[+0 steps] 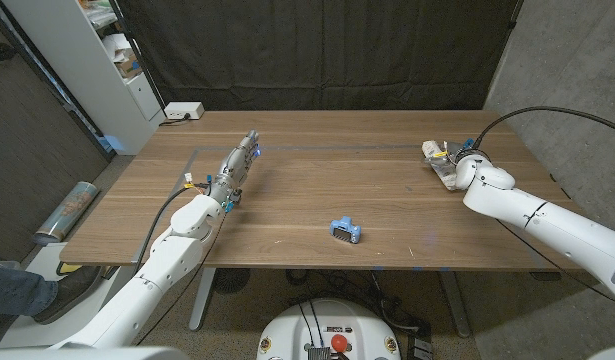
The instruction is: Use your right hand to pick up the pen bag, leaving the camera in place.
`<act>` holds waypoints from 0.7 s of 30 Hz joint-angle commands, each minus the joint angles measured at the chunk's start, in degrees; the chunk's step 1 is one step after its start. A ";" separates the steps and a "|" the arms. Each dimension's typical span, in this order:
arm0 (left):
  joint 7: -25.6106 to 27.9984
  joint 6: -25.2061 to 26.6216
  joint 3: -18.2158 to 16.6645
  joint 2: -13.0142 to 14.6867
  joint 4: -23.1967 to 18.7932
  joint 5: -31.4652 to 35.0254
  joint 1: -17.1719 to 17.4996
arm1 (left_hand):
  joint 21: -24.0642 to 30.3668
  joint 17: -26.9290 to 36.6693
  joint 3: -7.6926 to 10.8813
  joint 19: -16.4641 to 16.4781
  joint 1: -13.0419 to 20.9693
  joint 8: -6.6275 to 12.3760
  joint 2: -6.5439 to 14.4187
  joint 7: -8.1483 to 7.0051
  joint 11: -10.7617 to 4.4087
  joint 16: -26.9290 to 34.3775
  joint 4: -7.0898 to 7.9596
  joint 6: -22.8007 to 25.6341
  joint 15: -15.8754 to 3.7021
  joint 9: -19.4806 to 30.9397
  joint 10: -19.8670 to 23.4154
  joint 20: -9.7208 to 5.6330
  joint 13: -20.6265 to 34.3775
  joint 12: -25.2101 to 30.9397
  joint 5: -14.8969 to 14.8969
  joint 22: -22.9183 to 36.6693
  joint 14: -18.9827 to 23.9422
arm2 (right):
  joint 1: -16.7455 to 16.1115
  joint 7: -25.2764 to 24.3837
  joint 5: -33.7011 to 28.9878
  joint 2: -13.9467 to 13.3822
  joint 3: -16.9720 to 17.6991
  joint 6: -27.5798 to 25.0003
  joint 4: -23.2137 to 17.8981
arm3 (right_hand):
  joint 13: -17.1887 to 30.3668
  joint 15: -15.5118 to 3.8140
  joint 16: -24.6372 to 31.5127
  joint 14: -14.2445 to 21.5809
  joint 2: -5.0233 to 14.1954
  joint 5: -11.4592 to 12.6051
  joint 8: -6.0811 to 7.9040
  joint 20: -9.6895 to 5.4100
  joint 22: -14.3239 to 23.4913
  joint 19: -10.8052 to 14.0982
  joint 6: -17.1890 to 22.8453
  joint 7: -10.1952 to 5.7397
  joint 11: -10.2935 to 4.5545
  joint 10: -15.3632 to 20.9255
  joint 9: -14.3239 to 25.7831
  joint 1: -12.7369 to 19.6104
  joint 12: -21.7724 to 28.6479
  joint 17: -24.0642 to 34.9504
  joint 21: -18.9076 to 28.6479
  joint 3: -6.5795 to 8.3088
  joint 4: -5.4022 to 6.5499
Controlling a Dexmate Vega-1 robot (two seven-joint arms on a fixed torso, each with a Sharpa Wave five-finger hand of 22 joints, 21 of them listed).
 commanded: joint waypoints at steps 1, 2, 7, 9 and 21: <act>-0.57 0.43 0.11 -0.22 0.84 0.21 -0.83 | -0.11 0.26 0.03 -2.38 0.07 0.26 0.31 0.14 -0.10 0.00 -0.11 0.13 -0.10 0.33 0.22 0.57 0.15 -0.18 -0.01 0.25 -0.76 | 1.34 0.80 -1.11 0.76 -1.53 -0.04 1.26 | 0.18 -0.02 0.28 0.48 -0.20 0.43 0.56 0.02 0.25 0.87 0.55 -0.04 0.06 0.60 0.12 0.47 0.39 0.12 0.34 0.26 -0.33; -0.58 0.50 0.12 -0.24 0.83 0.20 -0.86 | -0.13 0.26 0.03 -2.38 0.07 0.25 0.32 0.09 -0.10 0.01 -0.11 0.11 -0.08 0.33 0.21 0.60 0.15 -0.19 -0.01 0.26 -0.75 | 1.32 0.85 -1.03 0.64 -1.50 0.48 1.32 | 0.18 -0.03 0.33 0.60 -0.19 0.48 0.56 -0.03 0.25 1.03 0.56 -0.02 0.08 0.74 0.12 0.49 0.44 0.13 0.37 0.27 -0.34; -0.55 0.67 0.26 -0.35 0.89 0.37 -0.99 | -0.22 0.26 0.01 -2.35 0.06 0.28 0.34 0.17 -0.14 -0.01 -0.13 0.21 -0.06 0.33 0.19 0.67 0.15 -0.19 -0.01 0.26 -0.80 | 1.63 1.16 -1.31 0.76 -1.78 0.78 1.78 | 0.19 -0.14 0.48 1.02 -0.15 0.63 0.61 -0.16 0.28 1.63 0.75 -0.02 0.08 0.97 0.12 0.59 0.50 0.15 0.51 0.28 -0.40; -0.55 0.81 0.30 -0.31 0.82 0.44 -1.01 | -0.26 0.26 0.00 -2.37 0.06 0.27 0.35 0.17 -0.12 -0.01 -0.14 0.19 -0.07 0.33 0.20 0.67 0.15 -0.19 -0.01 0.26 -0.80 | 1.79 1.30 -1.51 0.87 -1.92 0.56 1.96 | 0.19 -0.25 0.54 1.19 -0.13 0.73 0.63 -0.18 0.30 1.99 0.85 0.00 0.08 1.04 0.12 0.67 0.51 0.15 0.60 0.30 -0.45; -0.07 0.69 0.29 -0.57 0.50 0.55 -0.48 | -0.48 0.26 -0.06 -2.33 0.02 0.28 0.40 0.21 -0.19 0.00 -0.19 0.25 -0.05 0.33 0.20 0.80 0.15 -0.19 -0.02 0.28 -0.81 | 2.92 2.82 -2.13 1.32 -2.71 0.66 3.09 | 0.25 -1.17 2.17 5.80 0.26 2.29 1.02 -1.18 0.59 13.11 3.45 0.05 -0.19 4.99 0.13 2.11 1.29 0.62 3.51 0.49 -1.37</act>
